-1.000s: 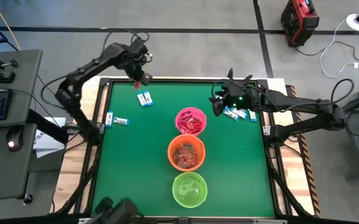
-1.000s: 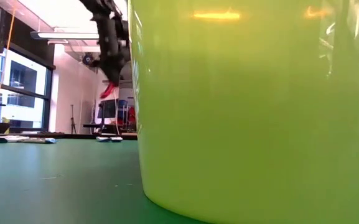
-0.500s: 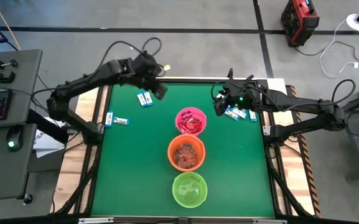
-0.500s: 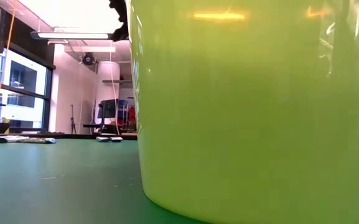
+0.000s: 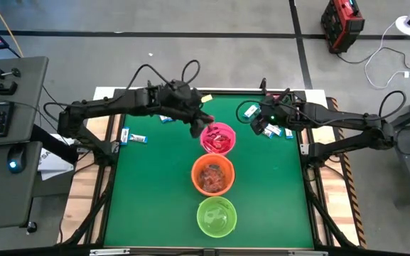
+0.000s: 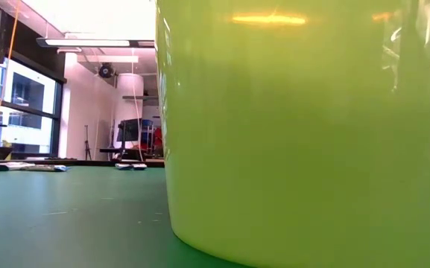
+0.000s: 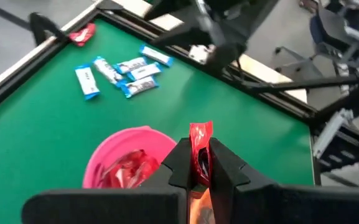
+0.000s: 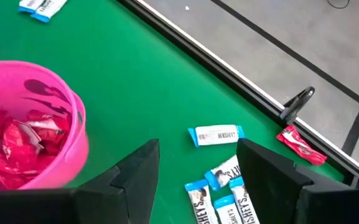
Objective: Sort candy by brand, put in halloween buckets
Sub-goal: Put the red chocolate into the pink bucket
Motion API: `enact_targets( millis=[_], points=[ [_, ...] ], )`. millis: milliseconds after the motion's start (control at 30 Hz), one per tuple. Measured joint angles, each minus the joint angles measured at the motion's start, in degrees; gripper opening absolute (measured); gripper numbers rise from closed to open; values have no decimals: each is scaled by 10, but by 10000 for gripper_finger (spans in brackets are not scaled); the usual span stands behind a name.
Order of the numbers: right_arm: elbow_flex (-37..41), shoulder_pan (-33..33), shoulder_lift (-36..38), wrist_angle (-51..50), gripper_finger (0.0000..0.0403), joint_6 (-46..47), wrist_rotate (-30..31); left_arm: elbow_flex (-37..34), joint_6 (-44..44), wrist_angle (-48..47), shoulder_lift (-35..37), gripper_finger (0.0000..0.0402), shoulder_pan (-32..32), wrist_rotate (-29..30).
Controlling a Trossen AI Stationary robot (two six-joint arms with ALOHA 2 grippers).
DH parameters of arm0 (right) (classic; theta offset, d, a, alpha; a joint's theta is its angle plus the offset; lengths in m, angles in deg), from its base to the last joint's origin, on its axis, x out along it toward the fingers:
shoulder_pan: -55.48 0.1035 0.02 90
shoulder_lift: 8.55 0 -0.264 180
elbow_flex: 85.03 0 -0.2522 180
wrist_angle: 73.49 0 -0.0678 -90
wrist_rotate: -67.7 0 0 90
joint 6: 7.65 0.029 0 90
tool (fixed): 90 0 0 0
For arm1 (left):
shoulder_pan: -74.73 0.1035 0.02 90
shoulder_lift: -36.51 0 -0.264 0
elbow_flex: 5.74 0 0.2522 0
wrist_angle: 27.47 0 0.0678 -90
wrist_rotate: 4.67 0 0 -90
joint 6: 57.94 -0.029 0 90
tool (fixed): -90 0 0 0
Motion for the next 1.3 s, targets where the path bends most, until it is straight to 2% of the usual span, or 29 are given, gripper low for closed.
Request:
enact_targets(
  millis=[100, 267, 433, 700, 833, 1000, 1133, 1300],
  points=[
    [0, 0, 3, -8, 209, 0, 7, -22, -5, 36, -5, 14, -11, -1],
    [0, 0, 35, -20, 209, 0, 14, -108, -2, 157, -37, 14, -17, -17],
    [0, 0, 75, -18, 209, 11, 14, -126, -5, 229, -73, 19, -6, -6],
    [0, 0, 83, -18, 209, 27, 13, -127, 5, 222, -127, 68, 0, -15],
    [0, 0, 73, -16, 209, 47, 13, -127, 4, 201, -130, 113, 0, -31],
    [0, -9, 49, -7, 209, 93, 13, -127, -45, 145, -110, 176, 14, -35],
    [0, -68, 18, 1, 209, 181, 5, -127, -85, 98, -75, 213, 57, -4],
    [0, -215, -43, 47, 209, 212, -80, -127, -116, 89, -32, 231, 135, -2]
  ],
)
